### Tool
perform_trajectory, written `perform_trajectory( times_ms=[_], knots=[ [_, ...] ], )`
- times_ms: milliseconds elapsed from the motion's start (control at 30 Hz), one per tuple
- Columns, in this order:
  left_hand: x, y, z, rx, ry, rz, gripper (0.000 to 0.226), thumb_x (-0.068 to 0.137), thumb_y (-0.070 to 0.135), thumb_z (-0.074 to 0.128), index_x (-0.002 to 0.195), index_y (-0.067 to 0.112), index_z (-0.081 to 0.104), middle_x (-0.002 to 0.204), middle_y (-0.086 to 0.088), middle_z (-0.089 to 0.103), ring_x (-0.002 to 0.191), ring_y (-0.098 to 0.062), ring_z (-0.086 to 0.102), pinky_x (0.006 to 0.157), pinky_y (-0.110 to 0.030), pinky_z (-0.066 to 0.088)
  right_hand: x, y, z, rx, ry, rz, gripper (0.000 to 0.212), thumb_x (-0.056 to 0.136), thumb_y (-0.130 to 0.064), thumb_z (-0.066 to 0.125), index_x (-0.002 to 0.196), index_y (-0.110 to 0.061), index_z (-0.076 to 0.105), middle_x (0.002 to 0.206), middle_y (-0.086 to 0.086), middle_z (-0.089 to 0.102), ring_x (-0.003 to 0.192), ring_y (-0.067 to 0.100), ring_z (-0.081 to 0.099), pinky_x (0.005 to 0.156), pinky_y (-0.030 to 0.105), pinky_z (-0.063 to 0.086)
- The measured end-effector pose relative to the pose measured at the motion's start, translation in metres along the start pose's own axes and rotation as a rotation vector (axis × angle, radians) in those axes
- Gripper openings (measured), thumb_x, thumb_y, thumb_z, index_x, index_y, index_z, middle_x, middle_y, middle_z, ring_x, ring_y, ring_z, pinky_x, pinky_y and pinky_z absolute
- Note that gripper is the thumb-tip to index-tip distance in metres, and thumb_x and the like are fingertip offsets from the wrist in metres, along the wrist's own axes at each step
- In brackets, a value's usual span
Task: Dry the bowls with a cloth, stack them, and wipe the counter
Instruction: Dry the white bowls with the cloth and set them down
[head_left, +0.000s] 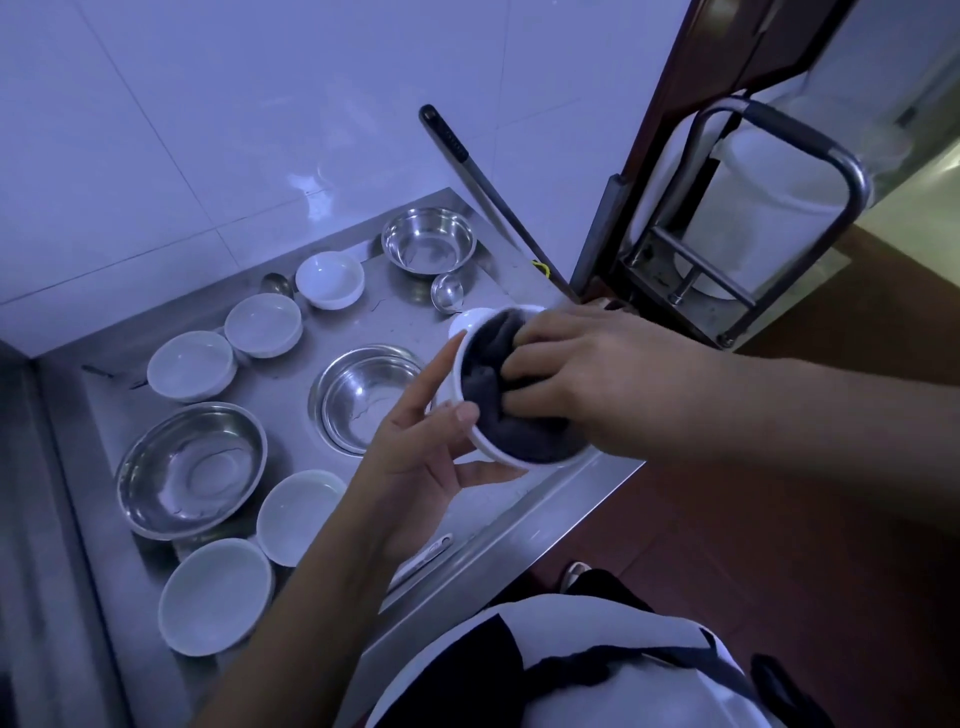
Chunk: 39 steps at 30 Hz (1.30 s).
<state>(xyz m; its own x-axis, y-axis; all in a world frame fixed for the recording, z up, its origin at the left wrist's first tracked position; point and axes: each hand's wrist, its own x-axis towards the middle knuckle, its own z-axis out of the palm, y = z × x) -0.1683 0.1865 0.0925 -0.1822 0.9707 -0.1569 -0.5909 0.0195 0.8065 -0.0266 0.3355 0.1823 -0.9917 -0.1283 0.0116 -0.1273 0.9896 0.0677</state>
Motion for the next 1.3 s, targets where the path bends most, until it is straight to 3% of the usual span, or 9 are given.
perform_trajectory(
  times_ms=[100, 233, 400, 500, 600, 733, 900, 1067, 1300],
  knots=[
    [0.002, 0.002, -0.003, 0.043, -0.014, -0.072, 0.074, 0.073, 0.026, 0.070, 0.144, 0.036, 0.053, 0.136, -0.016, 0.063, 0.104, -0.034, 0.067, 0.077, -0.047, 0.059, -0.009, 0.013, 0.003, -0.198, -0.023, -0.128, 0.037, 0.081, -0.001, 0.056, 0.101, -0.029, 0.070, 0.108, -0.011, 0.067, 0.118, 0.023, 0.055, 0.108, 0.048, 0.033],
    [0.009, 0.008, -0.005, 0.073, 0.026, -0.113, 0.068, 0.077, 0.023, 0.070, 0.143, 0.032, 0.055, 0.137, -0.014, 0.064, 0.107, -0.035, 0.069, 0.077, -0.045, 0.059, -0.018, 0.026, 0.010, -0.192, 0.075, -0.128, 0.044, 0.081, 0.006, 0.064, 0.109, -0.027, 0.072, 0.110, -0.011, 0.069, 0.110, 0.021, 0.059, 0.102, 0.045, 0.033],
    [0.014, 0.006, -0.004, 0.025, 0.167, -0.072, 0.057, 0.085, 0.019, 0.065, 0.140, 0.033, 0.058, 0.136, -0.015, 0.063, 0.116, -0.041, 0.066, 0.078, -0.046, 0.059, -0.038, 0.019, 0.028, 0.114, 0.320, 0.207, 0.029, 0.091, -0.004, 0.067, 0.117, -0.015, 0.073, 0.118, -0.003, 0.071, 0.103, 0.028, 0.065, 0.090, 0.047, 0.047],
    [0.014, -0.004, 0.006, 0.027, 0.273, -0.028, 0.052, 0.090, 0.008, 0.069, 0.135, 0.033, 0.063, 0.119, -0.017, 0.069, 0.109, -0.036, 0.071, 0.076, -0.049, 0.061, -0.045, 0.005, 0.041, 0.295, 0.281, 0.372, 0.043, 0.080, 0.006, 0.068, 0.120, -0.009, 0.070, 0.123, 0.002, 0.069, 0.122, 0.024, 0.058, 0.107, 0.040, 0.042],
    [0.016, -0.017, 0.017, 0.039, 0.337, -0.015, 0.054, 0.091, 0.002, 0.068, 0.135, 0.033, 0.062, 0.099, -0.014, 0.074, 0.107, -0.037, 0.071, 0.083, -0.057, 0.060, -0.047, -0.010, 0.046, 0.408, 0.170, 0.474, 0.043, 0.083, -0.026, 0.060, 0.123, -0.012, 0.066, 0.127, 0.000, 0.065, 0.134, 0.016, 0.048, 0.114, 0.034, 0.034],
    [0.017, -0.029, 0.023, 0.100, 0.337, -0.035, 0.057, 0.089, 0.003, 0.071, 0.134, 0.038, 0.063, 0.104, -0.017, 0.073, 0.097, -0.032, 0.074, 0.082, -0.054, 0.061, -0.042, -0.012, 0.053, 0.347, 0.095, 0.631, 0.048, 0.082, -0.055, 0.061, 0.113, -0.020, 0.071, 0.111, -0.001, 0.066, 0.111, 0.024, 0.058, 0.093, 0.043, 0.047],
    [0.024, -0.038, 0.018, 0.091, 0.375, -0.027, 0.058, 0.090, 0.003, 0.069, 0.137, 0.036, 0.061, 0.095, -0.010, 0.072, 0.095, -0.023, 0.075, 0.081, -0.052, 0.062, -0.041, -0.019, 0.070, 0.470, 0.401, 0.813, 0.018, 0.086, -0.023, 0.062, 0.096, -0.013, 0.072, 0.097, 0.000, 0.071, 0.091, 0.026, 0.067, 0.072, 0.045, 0.055],
    [0.023, -0.042, -0.001, 0.040, 0.389, -0.077, 0.055, 0.093, 0.004, 0.065, 0.140, 0.032, 0.058, 0.099, -0.010, 0.072, 0.110, -0.028, 0.071, 0.086, -0.054, 0.060, -0.055, -0.016, 0.060, 1.342, 0.901, 1.217, 0.014, 0.098, -0.009, 0.061, 0.105, -0.009, 0.074, 0.098, 0.011, 0.074, 0.091, 0.018, 0.068, 0.084, 0.046, 0.060],
    [0.013, -0.054, -0.018, -0.028, 0.300, -0.120, 0.069, 0.078, 0.012, 0.071, 0.141, 0.034, 0.057, 0.105, -0.011, 0.063, 0.124, -0.042, 0.059, 0.082, -0.053, 0.060, -0.095, -0.026, 0.088, 1.466, 0.977, 1.535, 0.020, 0.100, -0.018, 0.060, 0.116, -0.014, 0.071, 0.111, 0.014, 0.074, 0.092, 0.030, 0.072, 0.071, 0.045, 0.059]
  ],
)
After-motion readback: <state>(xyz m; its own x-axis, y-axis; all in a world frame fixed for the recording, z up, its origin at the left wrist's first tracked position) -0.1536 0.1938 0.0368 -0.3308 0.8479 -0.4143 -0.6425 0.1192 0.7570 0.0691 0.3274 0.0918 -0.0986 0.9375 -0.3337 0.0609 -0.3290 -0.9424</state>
